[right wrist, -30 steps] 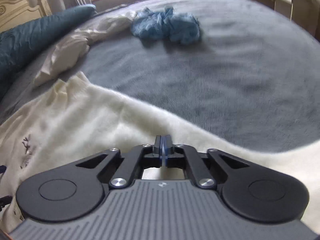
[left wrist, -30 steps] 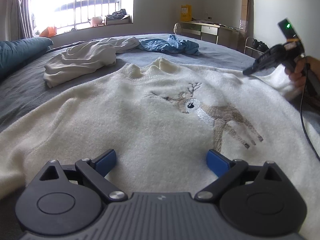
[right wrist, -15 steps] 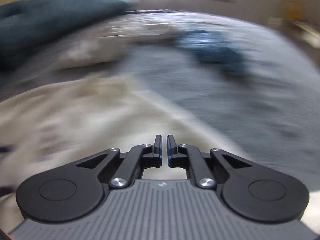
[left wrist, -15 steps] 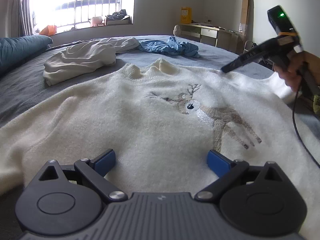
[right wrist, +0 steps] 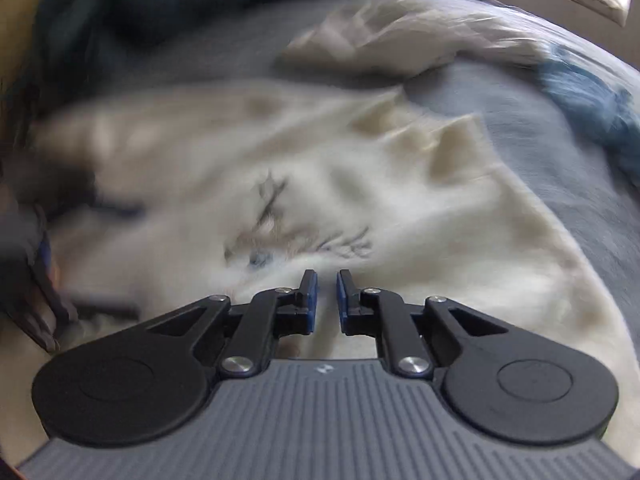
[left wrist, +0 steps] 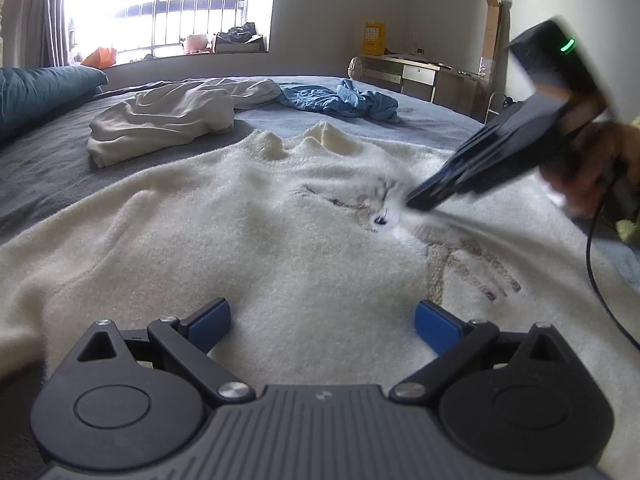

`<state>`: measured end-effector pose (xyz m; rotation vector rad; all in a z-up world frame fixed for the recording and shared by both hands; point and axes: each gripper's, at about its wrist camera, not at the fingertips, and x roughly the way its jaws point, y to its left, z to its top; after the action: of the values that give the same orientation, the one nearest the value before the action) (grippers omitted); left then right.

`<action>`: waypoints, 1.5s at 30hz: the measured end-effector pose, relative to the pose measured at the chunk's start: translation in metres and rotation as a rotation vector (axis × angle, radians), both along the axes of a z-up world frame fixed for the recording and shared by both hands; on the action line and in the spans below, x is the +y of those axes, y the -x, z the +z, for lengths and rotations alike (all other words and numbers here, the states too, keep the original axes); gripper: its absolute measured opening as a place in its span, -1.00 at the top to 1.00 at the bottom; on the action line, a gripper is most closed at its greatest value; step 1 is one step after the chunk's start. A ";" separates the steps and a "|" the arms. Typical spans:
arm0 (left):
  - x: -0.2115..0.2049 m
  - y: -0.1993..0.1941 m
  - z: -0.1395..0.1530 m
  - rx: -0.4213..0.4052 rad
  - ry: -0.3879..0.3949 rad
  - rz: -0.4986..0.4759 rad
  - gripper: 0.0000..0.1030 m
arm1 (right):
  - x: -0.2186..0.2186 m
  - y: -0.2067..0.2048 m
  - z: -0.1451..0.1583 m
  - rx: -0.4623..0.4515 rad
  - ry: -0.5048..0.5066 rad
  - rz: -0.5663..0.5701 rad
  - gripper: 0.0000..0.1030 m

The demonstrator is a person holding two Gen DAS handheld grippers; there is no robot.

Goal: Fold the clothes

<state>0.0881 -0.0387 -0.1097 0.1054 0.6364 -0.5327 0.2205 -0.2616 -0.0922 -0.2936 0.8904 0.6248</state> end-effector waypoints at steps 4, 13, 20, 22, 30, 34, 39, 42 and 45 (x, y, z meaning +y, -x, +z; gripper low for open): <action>0.001 0.000 0.000 0.005 0.012 0.001 -0.94 | -0.027 -0.047 0.003 -0.013 -0.035 -0.287 0.80; 0.001 0.000 0.000 0.002 0.008 0.002 -0.94 | -0.069 -0.026 -0.005 -0.037 0.032 -0.365 0.73; 0.001 -0.002 -0.002 0.012 0.006 0.000 -0.96 | -0.164 0.031 0.068 -0.221 0.020 -0.693 0.64; -0.001 -0.002 -0.002 0.009 -0.006 0.000 -0.96 | -0.194 0.072 0.096 -0.271 -0.019 -0.743 0.49; -0.005 0.000 -0.002 0.006 -0.028 0.005 -0.97 | -0.329 0.216 0.140 -0.350 -0.278 -1.093 -0.05; -0.005 0.000 -0.002 0.003 -0.029 0.006 -0.97 | -0.378 0.246 0.120 -0.305 -0.456 -1.221 -0.07; -0.004 0.001 -0.002 0.000 -0.020 0.011 -0.98 | -0.402 0.215 0.085 -0.181 -0.624 -1.271 -0.08; -0.004 0.001 -0.003 -0.001 -0.021 0.011 -0.98 | -0.413 0.197 0.067 -0.128 -0.711 -1.312 -0.09; -0.005 0.002 -0.001 -0.006 -0.029 0.018 -0.97 | -0.416 0.188 0.064 -0.136 -0.741 -1.336 -0.09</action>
<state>0.0865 -0.0435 -0.1105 0.1287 0.6386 -0.5061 0.0322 -0.6779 -0.0287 0.8814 0.4964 -0.3457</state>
